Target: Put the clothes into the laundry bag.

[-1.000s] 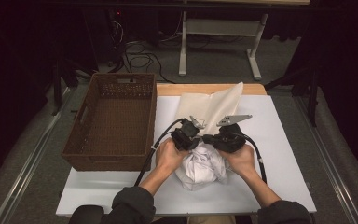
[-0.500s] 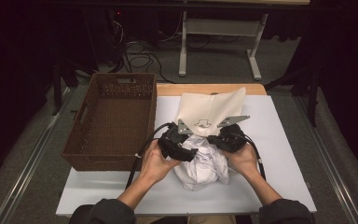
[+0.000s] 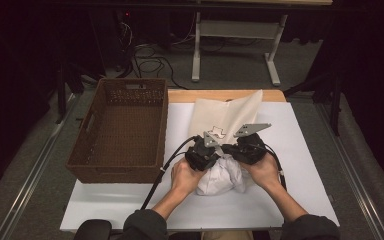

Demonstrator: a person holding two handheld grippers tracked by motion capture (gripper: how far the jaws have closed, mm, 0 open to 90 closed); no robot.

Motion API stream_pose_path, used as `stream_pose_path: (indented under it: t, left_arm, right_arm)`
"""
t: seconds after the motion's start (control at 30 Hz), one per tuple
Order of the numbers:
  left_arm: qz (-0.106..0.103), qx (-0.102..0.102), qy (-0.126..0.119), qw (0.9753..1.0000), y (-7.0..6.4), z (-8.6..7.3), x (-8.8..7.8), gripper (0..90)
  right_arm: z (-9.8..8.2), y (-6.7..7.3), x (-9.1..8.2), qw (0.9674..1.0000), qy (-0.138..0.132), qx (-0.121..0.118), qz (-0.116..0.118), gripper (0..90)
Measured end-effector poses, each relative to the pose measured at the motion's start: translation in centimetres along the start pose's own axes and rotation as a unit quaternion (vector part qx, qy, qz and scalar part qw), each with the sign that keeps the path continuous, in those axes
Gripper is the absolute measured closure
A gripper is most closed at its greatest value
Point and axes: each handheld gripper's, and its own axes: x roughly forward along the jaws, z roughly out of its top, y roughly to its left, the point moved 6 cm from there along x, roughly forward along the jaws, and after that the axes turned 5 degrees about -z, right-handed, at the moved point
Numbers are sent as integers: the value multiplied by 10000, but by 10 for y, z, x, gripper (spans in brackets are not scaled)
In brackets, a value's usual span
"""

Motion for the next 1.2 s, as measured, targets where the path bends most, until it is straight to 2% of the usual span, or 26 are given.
stream_pose_path:
  t: [0.03, 0.1, 0.2, 0.27, 0.3, 0.37, 0.43, 0.53, 0.6, 0.67, 0.73, 0.8, 0.83, 0.9, 0.93, 1.0, 1.03, 1.2]
  left_arm:
    - [70, -53, -19, 10000, 4, 2, 1, 813]
    - [84, -179, -3, 9998, 9, 3, 6, 810]
    - [304, -76, 95, 9995, 12, 0, 15, 767]
    - [354, -62, 95, 9993, 13, -1, 11, 713]
    - [380, 18, 96, 9992, 13, -1, 7, 677]
    - [398, 94, 153, 9990, 14, -4, -7, 586]
    - [306, 149, 270, 9991, 11, -8, -23, 511]
    - [115, 376, 240, 9989, -5, -17, -43, 432]
    - [-97, 475, 240, 9985, -17, -24, -49, 407]
    - [-240, 544, 286, 9978, -25, -28, -46, 391]
    - [-206, 600, 391, 9972, -26, -29, -36, 404]
    - [-253, 481, 454, 9975, -23, -29, -22, 440]
    - [-262, 467, 471, 9975, -22, -28, -18, 479]
    - [-364, 409, 452, 9975, -18, -25, -7, 634]
    - [-438, 335, 465, 9974, -17, -24, -2, 684]
    - [-461, 216, 365, 9980, -16, -20, -1, 778]
    - [-443, 233, 274, 9984, -16, -17, -3, 804]
    - [-439, 144, -90, 9989, -16, -6, -14, 831]
  right_arm:
    - [1, 3, -2, 9999, -3, -136, 30, 899]
    - [-3, 7, 1, 9997, 111, -212, 38, 899]
    - [-15, 4, 16, 9990, 404, -177, -51, 898]
    - [-19, 0, 24, 9985, 493, -134, -182, 898]
    - [-19, -2, 25, 9985, 509, -116, -190, 898]
    - [-19, -5, 25, 9982, 517, -88, -281, 897]
    - [-19, -8, 24, 9984, 484, -31, -306, 897]
    - [-16, -13, 22, 9986, 404, 72, -331, 897]
    - [-15, -14, 22, 9986, 391, 134, -320, 897]
    - [-14, -14, 22, 9986, 389, 101, -337, 896]
    - [-11, -13, 22, 9988, 363, 106, -314, 897]
    - [-9, -12, 21, 9990, 344, 103, -275, 897]
    - [-7, -12, 20, 9991, 328, 81, -260, 896]
    - [-6, -12, 17, 9992, 326, 11, -244, 897]
    - [-5, -12, 17, 9992, 309, 92, -237, 897]
    - [-4, -13, 15, 9993, 303, 104, -181, 897]
    - [-4, -13, 13, 9995, 269, 129, -142, 897]
    - [0, -10, 4, 9997, 219, 139, 28, 898]
